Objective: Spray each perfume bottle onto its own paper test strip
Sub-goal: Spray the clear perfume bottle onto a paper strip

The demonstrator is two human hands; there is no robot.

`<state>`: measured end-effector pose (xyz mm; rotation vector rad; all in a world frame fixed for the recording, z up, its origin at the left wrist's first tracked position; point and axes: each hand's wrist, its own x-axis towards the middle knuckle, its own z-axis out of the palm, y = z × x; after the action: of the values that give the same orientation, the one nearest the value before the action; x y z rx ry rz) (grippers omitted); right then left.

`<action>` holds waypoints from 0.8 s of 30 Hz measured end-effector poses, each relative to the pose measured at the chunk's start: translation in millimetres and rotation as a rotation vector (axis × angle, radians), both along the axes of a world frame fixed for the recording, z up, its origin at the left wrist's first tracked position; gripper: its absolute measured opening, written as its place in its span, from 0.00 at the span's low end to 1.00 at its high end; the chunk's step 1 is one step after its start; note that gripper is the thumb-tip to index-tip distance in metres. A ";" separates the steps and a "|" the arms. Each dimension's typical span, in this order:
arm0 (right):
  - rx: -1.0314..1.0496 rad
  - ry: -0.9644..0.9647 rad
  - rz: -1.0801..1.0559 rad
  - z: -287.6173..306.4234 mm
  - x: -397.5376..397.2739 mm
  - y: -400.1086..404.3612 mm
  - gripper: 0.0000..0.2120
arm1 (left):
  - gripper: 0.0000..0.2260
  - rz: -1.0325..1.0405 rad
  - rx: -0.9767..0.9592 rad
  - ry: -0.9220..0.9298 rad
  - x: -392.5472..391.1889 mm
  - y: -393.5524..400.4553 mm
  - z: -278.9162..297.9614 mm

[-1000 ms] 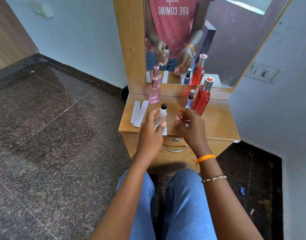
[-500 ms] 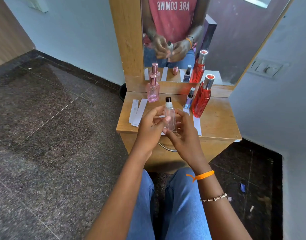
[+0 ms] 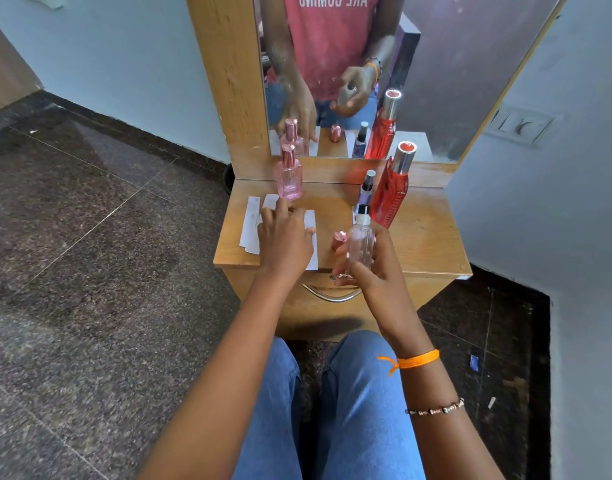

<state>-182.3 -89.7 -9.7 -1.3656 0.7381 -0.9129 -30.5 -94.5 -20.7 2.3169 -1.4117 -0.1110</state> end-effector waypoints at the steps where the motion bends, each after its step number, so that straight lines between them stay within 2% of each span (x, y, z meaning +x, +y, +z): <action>1: 0.036 -0.028 0.021 0.4 0.3 0.2 0.21 | 0.15 0.005 -0.018 0.007 -2.2 -0.7 -2.1; 3: 0.127 -0.095 0.061 1.6 1.2 0.8 0.22 | 0.14 0.014 -0.051 0.042 -5.5 -0.8 -5.3; 7: 0.255 -0.215 0.150 4.3 1.8 1.2 0.17 | 0.11 0.025 -0.125 0.146 -6.5 -1.6 -6.4; 10: 0.321 -0.334 0.229 5.3 1.7 1.3 0.17 | 0.15 0.049 -0.238 0.334 -5.0 -0.7 -2.7; 13: 0.454 -0.490 0.323 4.6 1.9 1.6 0.25 | 0.20 0.101 -0.251 0.544 -3.4 1.9 4.2; 15: 0.517 -0.576 0.334 1.3 2.9 1.2 0.28 | 0.18 0.124 -0.269 0.672 -1.2 4.5 9.3; 17: 0.490 -0.588 0.325 1.6 4.1 1.4 0.27 | 0.12 0.136 -0.280 0.750 0.7 8.1 14.7; 20: 0.313 -0.391 0.211 10.3 2.2 1.3 0.24 | 0.06 0.122 -0.311 0.854 2.1 16.3 21.3; 24: -0.252 0.115 -0.040 18.6 -0.1 -10.6 0.25 | 0.06 0.078 -0.249 1.058 0.9 27.9 32.0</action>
<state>-182.3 -100.3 8.9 -1.6414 0.7589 -0.9902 -29.6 -66.6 11.4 1.6347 -0.7191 -0.9184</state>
